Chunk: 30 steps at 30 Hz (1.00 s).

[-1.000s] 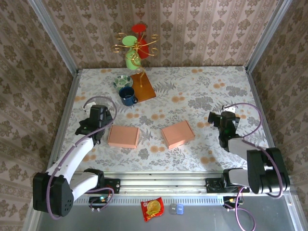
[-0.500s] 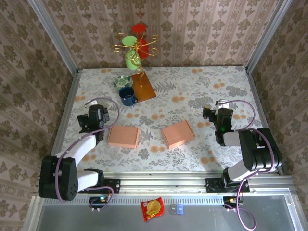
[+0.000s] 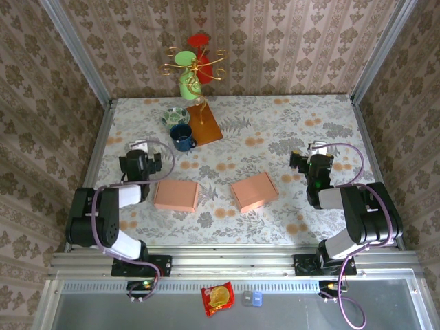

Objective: Fold the paper box

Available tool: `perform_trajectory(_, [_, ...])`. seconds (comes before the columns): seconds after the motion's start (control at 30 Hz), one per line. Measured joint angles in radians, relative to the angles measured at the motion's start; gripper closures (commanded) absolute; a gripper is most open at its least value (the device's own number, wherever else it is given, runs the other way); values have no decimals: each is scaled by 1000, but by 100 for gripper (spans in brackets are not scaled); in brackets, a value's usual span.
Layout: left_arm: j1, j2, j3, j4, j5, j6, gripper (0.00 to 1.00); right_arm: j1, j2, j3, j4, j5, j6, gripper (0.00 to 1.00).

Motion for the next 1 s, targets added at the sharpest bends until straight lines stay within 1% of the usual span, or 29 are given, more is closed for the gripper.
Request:
perform_trajectory(0.07, [14,27,-80,116,6,3,0,0,0,0,2,0,0,0])
perform_trajectory(0.13, [18,42,-132,161,12,3,0,0,0,0,2,0,0,0])
perform_trajectory(0.2, [23,44,-119,143,20,3,0,-1,0,0,2,0,0,0])
perform_trajectory(0.37, [21,44,-66,182,22,3,0,-6,1,0,2,0,0,0])
perform_trajectory(1.0, [21,44,-66,185,47,7,0,-1,1,0,3,0,0,0])
